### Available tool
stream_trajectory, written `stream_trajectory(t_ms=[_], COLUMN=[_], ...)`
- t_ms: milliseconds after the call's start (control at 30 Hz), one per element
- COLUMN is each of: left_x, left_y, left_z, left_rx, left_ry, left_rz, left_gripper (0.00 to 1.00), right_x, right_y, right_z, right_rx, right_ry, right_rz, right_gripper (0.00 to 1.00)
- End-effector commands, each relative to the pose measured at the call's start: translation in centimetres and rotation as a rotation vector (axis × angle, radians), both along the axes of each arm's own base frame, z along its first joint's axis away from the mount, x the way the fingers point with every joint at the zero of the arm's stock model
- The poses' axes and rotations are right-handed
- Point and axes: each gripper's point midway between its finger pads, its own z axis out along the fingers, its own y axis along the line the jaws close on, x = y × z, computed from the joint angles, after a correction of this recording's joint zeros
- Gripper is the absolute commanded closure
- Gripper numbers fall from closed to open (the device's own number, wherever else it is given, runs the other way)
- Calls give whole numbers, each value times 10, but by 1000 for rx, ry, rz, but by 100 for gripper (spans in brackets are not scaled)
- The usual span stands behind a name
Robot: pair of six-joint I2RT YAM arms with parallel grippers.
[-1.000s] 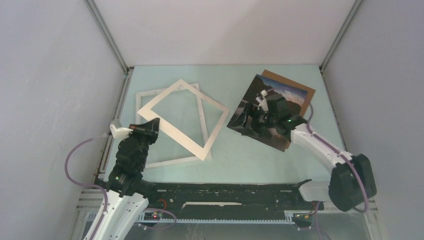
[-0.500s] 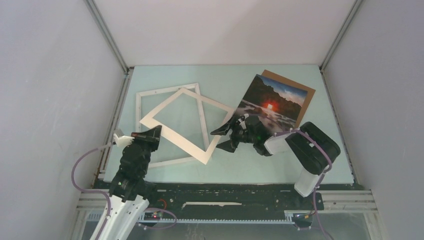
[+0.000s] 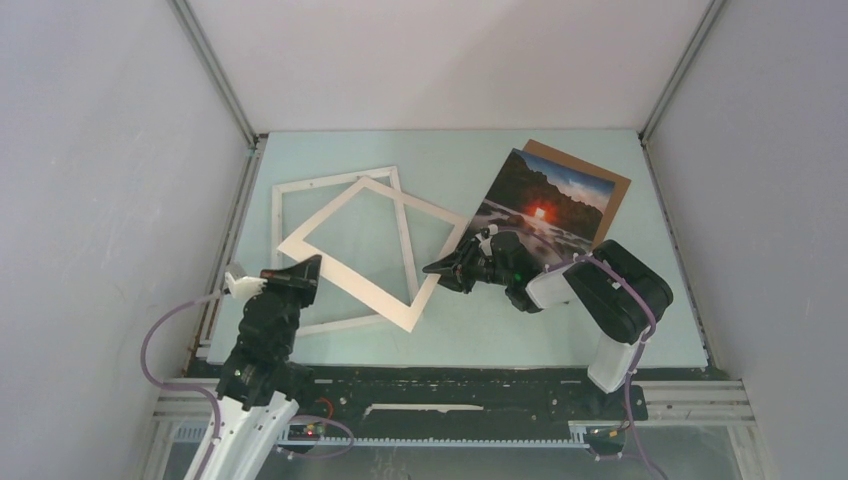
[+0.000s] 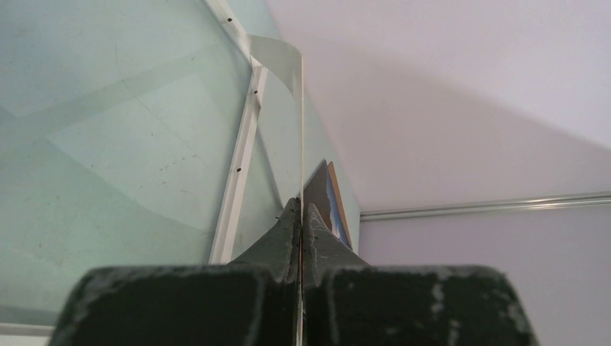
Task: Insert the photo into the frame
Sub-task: Place the photo frame item in the photo frame.
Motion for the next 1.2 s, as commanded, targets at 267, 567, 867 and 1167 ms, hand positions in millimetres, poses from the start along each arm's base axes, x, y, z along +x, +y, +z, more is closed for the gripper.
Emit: stream_trajectory(t_ms=[267,567,867,1167], left_x=[-16,-72,-81,-61], left_y=[19,73,83,73], left_z=[-19,-26,14,52], left_rx=[96,363,468,553], left_ry=[123,474,408,335], left_rz=[57,196,181,114], left_gripper=[59,8,6,6], right_x=[14,35,62,84], right_y=[6,25,25,56], right_z=[31,17,4,0], right_rx=[-6,-119,-234,-234], right_ry=[-203,-399,-499,-535], right_rz=[25,253,399,554], right_gripper=[100,100,100,100])
